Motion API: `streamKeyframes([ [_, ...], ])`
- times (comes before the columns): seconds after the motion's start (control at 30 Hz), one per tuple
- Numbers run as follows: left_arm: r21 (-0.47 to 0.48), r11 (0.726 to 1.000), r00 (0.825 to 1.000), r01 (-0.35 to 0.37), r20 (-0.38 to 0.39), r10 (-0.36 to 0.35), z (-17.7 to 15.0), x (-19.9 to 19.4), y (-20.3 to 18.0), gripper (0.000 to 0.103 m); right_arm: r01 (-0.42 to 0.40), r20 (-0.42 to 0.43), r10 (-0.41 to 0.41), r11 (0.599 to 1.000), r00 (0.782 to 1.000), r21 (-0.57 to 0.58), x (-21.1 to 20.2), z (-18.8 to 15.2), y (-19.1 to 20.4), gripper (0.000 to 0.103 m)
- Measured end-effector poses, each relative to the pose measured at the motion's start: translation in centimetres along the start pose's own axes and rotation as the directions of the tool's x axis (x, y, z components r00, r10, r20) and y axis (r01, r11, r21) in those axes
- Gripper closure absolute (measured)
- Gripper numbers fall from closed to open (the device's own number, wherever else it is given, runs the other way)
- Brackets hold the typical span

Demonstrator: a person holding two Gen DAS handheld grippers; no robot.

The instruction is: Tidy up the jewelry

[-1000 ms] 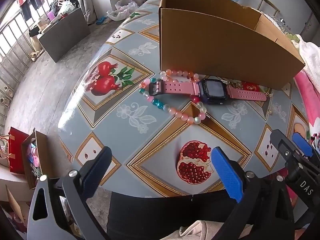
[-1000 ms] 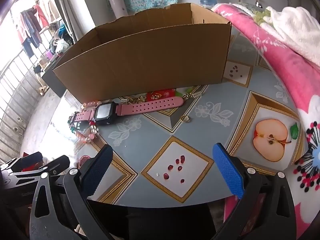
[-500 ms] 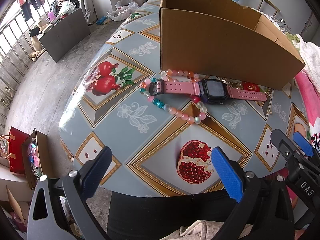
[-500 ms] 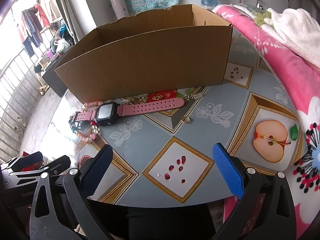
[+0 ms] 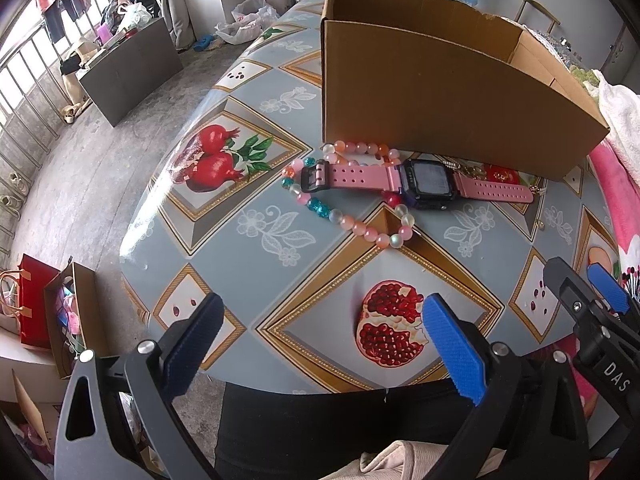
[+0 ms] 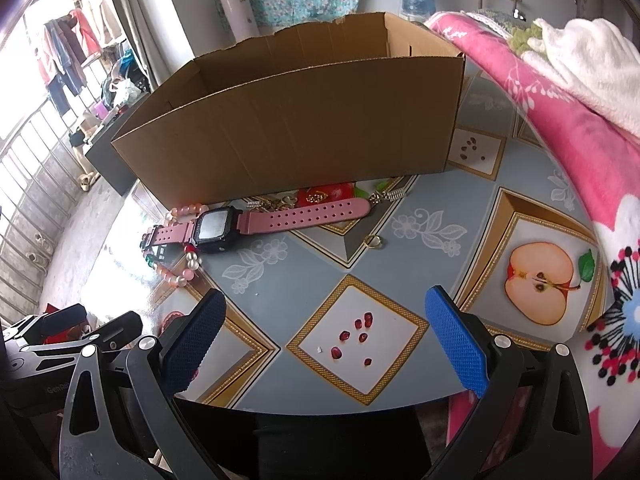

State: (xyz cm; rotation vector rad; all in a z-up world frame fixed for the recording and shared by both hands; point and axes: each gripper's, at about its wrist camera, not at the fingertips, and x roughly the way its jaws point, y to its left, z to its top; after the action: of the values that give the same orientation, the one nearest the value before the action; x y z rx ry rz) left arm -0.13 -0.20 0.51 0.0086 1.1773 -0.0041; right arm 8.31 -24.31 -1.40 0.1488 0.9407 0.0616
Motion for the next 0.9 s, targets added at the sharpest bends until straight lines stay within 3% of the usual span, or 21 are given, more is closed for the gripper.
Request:
streamKeyframes([
  [0.9,-0.002,1.0,1.0,0.002,0.004,-0.002,0.22,-0.01,0.28,0.005,0.0,0.015,0.0,1.0,1.0,0.0,-0.59,0.47,0.13,0.007],
])
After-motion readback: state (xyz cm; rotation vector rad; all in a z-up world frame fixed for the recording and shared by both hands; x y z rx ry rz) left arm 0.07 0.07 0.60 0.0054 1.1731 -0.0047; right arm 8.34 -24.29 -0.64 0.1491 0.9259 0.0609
